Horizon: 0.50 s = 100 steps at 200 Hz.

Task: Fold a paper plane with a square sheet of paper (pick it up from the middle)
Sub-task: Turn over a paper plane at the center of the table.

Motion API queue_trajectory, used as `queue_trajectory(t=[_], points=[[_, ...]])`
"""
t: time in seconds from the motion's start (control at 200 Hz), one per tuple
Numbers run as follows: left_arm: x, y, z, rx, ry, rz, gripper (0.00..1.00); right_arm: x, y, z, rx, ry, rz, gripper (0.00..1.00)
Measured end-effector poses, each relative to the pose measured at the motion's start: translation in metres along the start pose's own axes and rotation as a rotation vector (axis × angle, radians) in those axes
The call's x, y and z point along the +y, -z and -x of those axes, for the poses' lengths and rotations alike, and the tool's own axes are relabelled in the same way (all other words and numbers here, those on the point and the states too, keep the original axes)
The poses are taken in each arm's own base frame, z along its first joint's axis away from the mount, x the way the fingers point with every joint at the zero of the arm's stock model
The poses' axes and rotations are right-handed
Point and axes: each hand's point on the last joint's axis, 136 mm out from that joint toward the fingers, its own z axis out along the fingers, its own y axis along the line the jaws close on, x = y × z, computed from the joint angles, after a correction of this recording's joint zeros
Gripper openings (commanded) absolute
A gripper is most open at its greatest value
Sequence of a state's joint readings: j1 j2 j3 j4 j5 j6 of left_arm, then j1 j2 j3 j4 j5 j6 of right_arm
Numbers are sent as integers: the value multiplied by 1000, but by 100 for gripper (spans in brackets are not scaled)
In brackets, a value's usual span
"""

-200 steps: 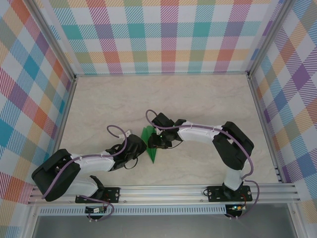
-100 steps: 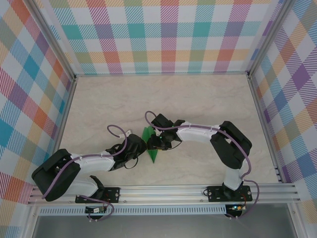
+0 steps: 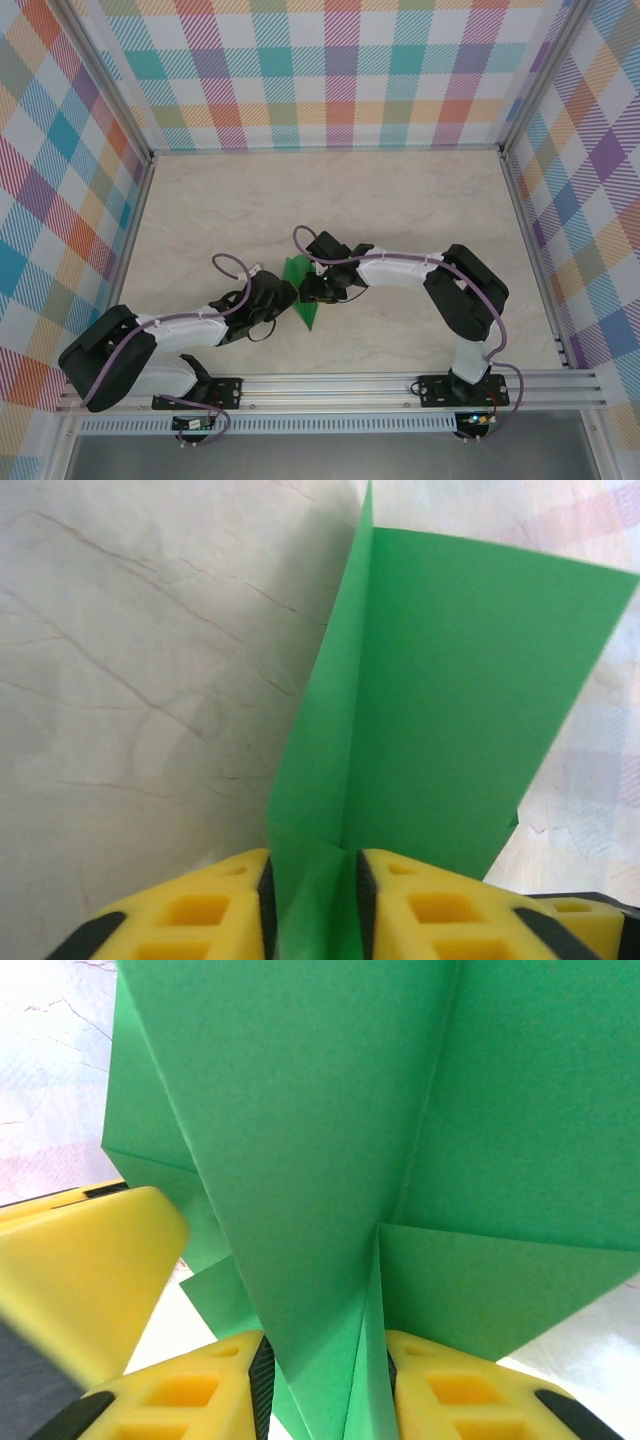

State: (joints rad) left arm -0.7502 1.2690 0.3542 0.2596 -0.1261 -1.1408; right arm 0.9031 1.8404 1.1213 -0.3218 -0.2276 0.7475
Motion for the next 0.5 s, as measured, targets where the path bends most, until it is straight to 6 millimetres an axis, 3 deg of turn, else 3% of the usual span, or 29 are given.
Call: queue_trajectory(t=[0.225, 0.5], points=[[-19, 7, 16, 2, 43, -90, 33, 0, -2, -1, -2, 18, 5, 35], [-21, 3, 17, 49, 25, -99, 22, 5, -2, 1, -7, 41, 32, 41]])
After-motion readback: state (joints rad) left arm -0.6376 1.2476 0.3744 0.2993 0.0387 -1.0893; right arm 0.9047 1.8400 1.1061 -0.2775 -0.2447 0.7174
